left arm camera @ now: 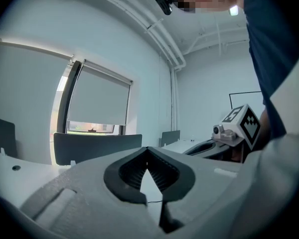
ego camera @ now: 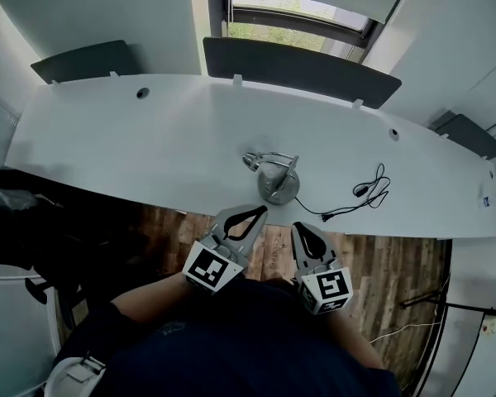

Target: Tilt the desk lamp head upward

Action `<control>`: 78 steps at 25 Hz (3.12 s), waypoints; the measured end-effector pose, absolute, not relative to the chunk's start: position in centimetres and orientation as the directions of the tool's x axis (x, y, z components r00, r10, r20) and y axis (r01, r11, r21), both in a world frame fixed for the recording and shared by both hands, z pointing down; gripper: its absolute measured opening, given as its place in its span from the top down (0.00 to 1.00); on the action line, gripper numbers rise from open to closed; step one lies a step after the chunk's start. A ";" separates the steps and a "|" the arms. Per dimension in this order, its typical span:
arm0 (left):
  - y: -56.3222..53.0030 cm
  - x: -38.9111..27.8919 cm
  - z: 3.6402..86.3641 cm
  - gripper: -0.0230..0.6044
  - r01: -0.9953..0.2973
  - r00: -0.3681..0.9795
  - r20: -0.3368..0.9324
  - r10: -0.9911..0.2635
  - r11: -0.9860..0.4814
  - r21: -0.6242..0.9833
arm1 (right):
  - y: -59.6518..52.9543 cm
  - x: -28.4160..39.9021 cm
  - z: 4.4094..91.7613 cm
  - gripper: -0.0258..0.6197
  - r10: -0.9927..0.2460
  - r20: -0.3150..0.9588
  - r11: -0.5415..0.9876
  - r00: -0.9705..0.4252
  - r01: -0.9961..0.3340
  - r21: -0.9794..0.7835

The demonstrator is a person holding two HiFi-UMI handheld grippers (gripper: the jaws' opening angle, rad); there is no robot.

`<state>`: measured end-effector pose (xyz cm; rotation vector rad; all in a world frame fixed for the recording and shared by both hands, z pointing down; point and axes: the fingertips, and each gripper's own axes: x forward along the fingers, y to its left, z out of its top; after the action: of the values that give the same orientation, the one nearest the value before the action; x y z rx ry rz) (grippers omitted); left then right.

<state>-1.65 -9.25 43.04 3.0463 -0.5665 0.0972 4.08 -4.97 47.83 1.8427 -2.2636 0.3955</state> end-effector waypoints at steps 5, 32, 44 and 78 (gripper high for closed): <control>-11.9 0.1 44.2 0.95 -0.383 0.920 0.091 -0.380 -0.924 0.010 | -8.0 5.9 48.9 0.94 -0.916 0.328 0.213 -0.232 -0.973 -0.093; -22.9 5.0 58.0 0.79 -0.404 0.701 0.409 -0.584 -0.798 -0.447 | -18.5 11.0 59.2 0.76 -0.830 0.444 0.388 -0.337 -0.921 0.027; -25.5 6.0 60.9 0.78 -0.384 0.640 0.460 -0.616 -0.775 -0.503 | -21.4 9.5 61.2 0.73 -0.808 0.466 0.453 -0.361 -0.886 0.099; -25.8 4.7 60.7 0.91 -0.305 0.495 0.572 -0.654 -0.747 -0.591 | -21.8 9.1 61.7 0.74 -0.771 0.528 0.444 -0.355 -0.895 0.046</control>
<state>4.70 -25.83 60.70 3.0595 -1.0446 1.5074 9.09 -21.75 61.71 1.3976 -2.2206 0.3442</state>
